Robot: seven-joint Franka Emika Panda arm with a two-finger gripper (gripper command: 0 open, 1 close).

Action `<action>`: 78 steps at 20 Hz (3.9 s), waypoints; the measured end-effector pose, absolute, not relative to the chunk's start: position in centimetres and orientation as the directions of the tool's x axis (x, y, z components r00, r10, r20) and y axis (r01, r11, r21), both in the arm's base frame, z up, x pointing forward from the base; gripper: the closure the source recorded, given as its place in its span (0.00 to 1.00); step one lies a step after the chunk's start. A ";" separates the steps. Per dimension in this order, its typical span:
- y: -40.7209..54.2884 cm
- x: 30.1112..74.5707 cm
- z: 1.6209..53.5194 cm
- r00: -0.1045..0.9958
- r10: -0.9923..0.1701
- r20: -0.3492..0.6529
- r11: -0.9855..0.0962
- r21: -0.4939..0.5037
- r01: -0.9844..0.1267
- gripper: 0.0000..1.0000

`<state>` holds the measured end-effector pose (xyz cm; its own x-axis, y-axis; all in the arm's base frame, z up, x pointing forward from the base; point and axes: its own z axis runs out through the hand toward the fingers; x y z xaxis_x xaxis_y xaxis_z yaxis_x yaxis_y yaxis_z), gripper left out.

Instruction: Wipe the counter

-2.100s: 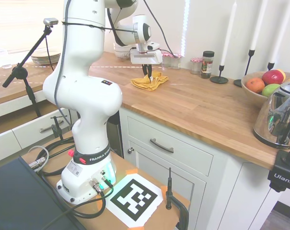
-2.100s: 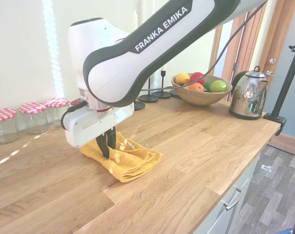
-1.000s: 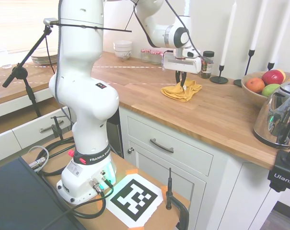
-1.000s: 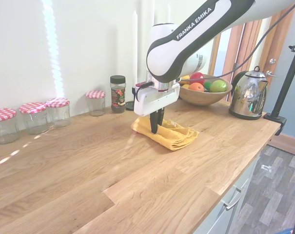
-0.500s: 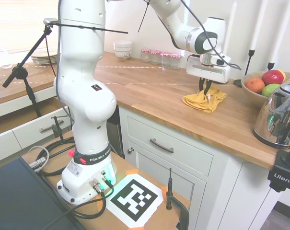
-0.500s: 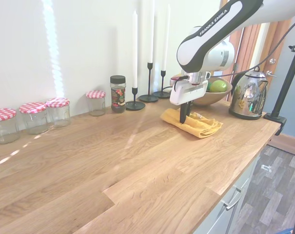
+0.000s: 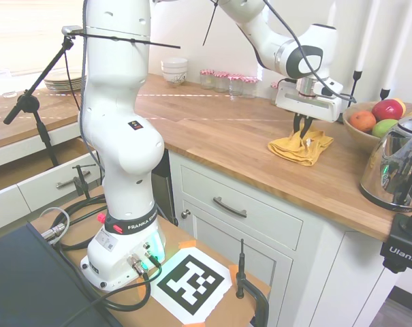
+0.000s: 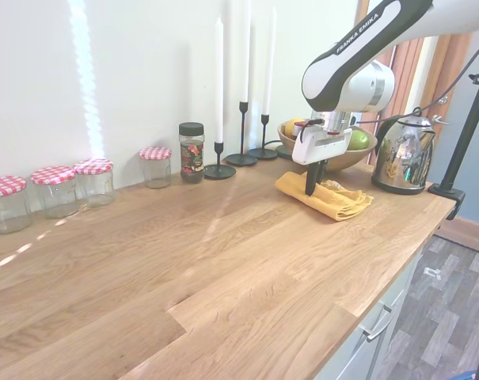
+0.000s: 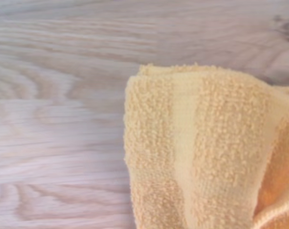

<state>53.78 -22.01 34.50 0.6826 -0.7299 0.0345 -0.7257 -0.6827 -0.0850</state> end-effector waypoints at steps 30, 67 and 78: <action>1.9 56.9 33.5 0.764 -0.639 0.085 -0.768 -0.030 -0.639 1.00; 29.1 55.7 33.0 0.785 -0.598 0.162 -0.798 -0.027 -0.603 0.00; 29.3 55.6 33.0 0.783 -0.601 0.163 -0.796 -0.033 -0.604 0.00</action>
